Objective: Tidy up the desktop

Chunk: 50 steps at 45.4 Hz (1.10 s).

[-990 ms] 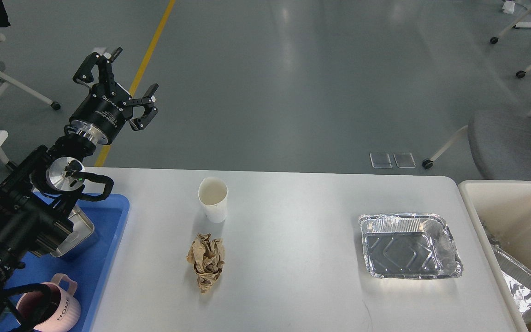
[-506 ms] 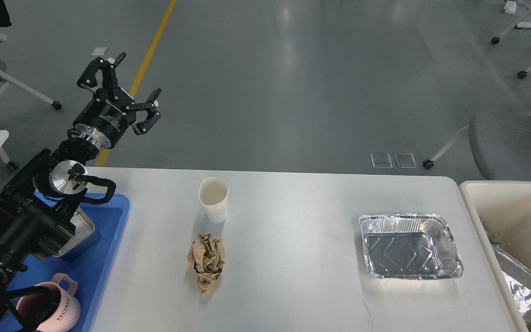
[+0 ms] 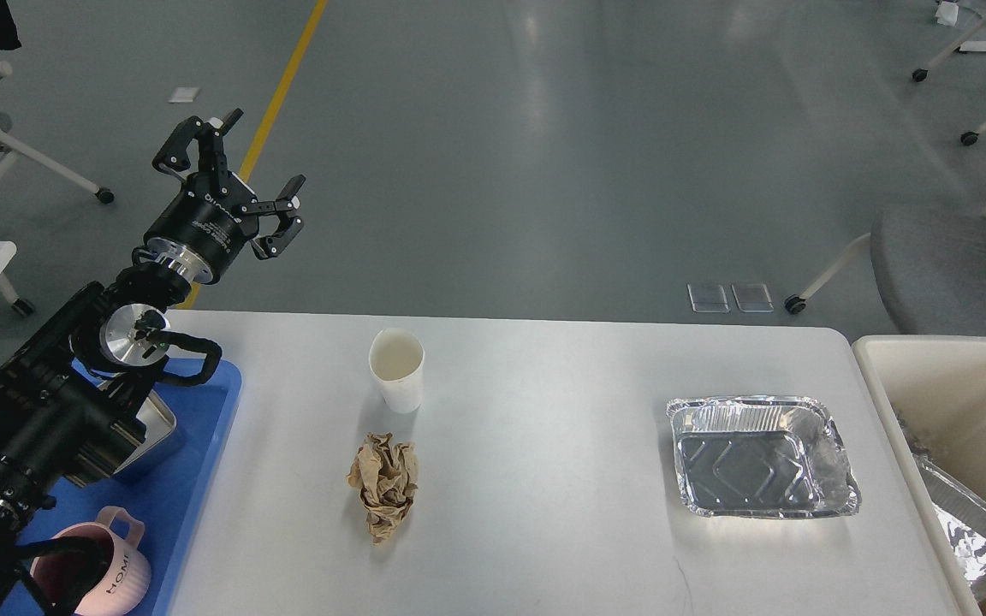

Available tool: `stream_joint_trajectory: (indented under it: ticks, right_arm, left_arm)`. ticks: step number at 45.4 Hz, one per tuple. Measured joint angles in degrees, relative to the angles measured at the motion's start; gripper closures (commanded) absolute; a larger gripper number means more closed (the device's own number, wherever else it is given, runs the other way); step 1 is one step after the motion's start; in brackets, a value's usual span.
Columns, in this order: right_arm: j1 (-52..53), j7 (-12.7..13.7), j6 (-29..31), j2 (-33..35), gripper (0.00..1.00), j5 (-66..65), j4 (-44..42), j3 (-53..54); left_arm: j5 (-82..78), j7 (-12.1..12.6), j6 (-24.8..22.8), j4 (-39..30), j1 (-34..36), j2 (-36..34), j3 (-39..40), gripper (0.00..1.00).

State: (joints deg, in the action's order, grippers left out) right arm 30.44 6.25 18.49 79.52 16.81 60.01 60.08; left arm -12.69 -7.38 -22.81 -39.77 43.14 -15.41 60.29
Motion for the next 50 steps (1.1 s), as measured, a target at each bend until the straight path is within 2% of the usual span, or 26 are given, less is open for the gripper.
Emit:
stream_joint_trajectory:
  ticks: [10, 19, 25, 31, 35, 50]
  right_arm:
    - [-1.4, -0.4, -3.6, -4.1, 0.00, 1.5, -2.7, -0.1]
    - [-9.6, -0.2, -8.1, -3.2, 0.00, -3.5, 0.5, -1.3]
    - [-13.9, 0.5, -10.3, 1.2, 0.00, -11.7, 5.4, -1.9]
    - [-18.0, 4.0, -9.8, 8.0, 0.00, -22.9, 12.1, -2.3]
    - [-19.2, 5.3, -9.4, 11.6, 0.00, -28.8, 16.2, -2.4]
    - [-22.8, 5.2, -1.0, 21.8, 0.00, -42.3, 26.7, -2.3]
  left_arm:
    - [-0.1, 0.1, 0.1, -0.1, -0.3, 0.0, 0.0, 0.03]
    - [-0.3, 0.1, 0.1, -0.1, -1.5, -0.1, 0.0, 0.03]
    - [-0.3, 0.1, 0.0, -0.1, -2.2, 0.2, 0.0, 0.02]
    - [-0.3, 0.0, -0.1, 0.0, -2.6, 0.6, 0.0, 0.02]
    - [-0.3, 0.0, -0.1, 0.0, -2.6, 1.0, 0.0, 0.02]
    - [-0.4, 0.0, -0.5, 0.0, -2.7, 2.0, 0.0, 0.02]
